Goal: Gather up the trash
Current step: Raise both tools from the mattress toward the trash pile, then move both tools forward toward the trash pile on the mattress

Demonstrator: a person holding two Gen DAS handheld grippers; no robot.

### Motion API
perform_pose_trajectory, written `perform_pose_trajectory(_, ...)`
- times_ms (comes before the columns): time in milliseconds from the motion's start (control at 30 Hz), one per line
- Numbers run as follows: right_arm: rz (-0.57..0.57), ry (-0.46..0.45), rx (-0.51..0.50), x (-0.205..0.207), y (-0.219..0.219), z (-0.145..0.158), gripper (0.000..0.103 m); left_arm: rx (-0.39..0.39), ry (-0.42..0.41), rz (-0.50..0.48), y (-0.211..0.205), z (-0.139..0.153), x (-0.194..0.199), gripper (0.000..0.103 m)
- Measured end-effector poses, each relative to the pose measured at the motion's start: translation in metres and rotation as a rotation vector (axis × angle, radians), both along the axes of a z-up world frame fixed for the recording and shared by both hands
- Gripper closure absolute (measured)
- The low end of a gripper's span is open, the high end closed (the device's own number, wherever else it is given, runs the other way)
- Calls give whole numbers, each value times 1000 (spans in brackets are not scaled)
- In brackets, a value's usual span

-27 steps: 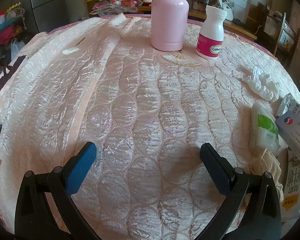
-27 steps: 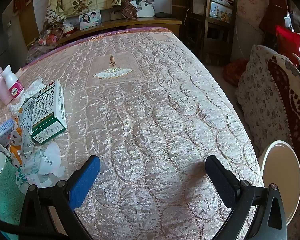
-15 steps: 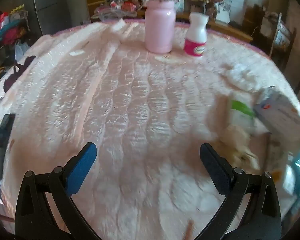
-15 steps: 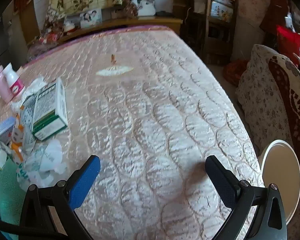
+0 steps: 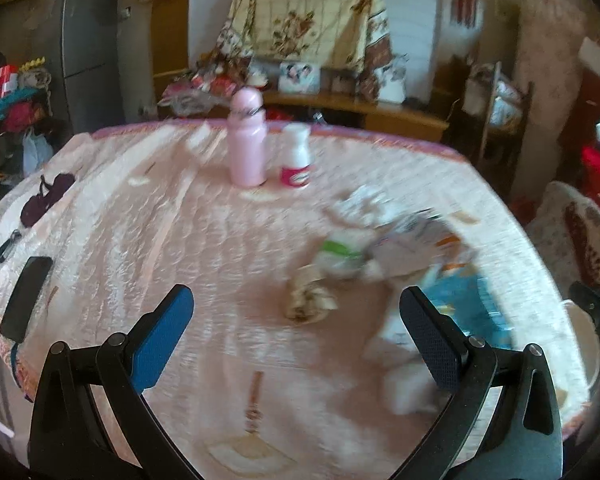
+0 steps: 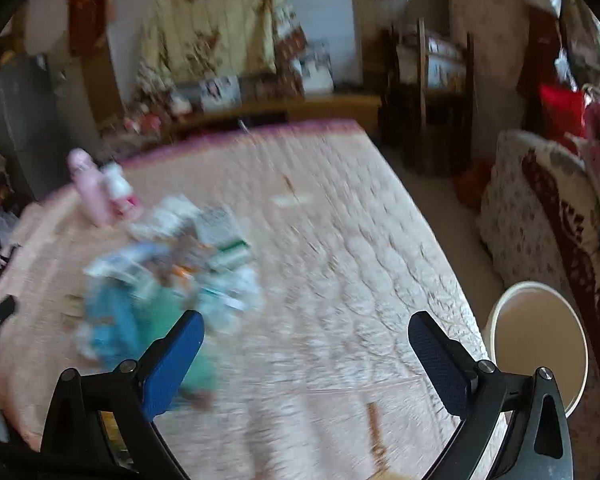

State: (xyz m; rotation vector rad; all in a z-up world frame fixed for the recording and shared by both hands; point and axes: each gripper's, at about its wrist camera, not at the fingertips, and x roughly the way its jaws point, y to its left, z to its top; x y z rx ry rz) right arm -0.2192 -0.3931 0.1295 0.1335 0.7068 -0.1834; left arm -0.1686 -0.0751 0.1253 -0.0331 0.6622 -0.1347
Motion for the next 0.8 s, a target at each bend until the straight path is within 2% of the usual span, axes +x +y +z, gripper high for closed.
perform_pose_trajectory(167,13,-146,-38,-26,33,39,1,-1,-101,-28,-21,24,-30,1)
perform_pose_trajectory(333,23,-215,-69,-43,49,56,1,-16,-157,-47,-33,37,-48,1)
perform_pose_trajectory(533,32,-259,-57,-55,51,63,1,-1,-221,-44,-37,46,-61,1)
perform_pose_trajectory(800,29,-270,-47,-58,47,69,1,11,-236,-47,-40,48,-64,1)
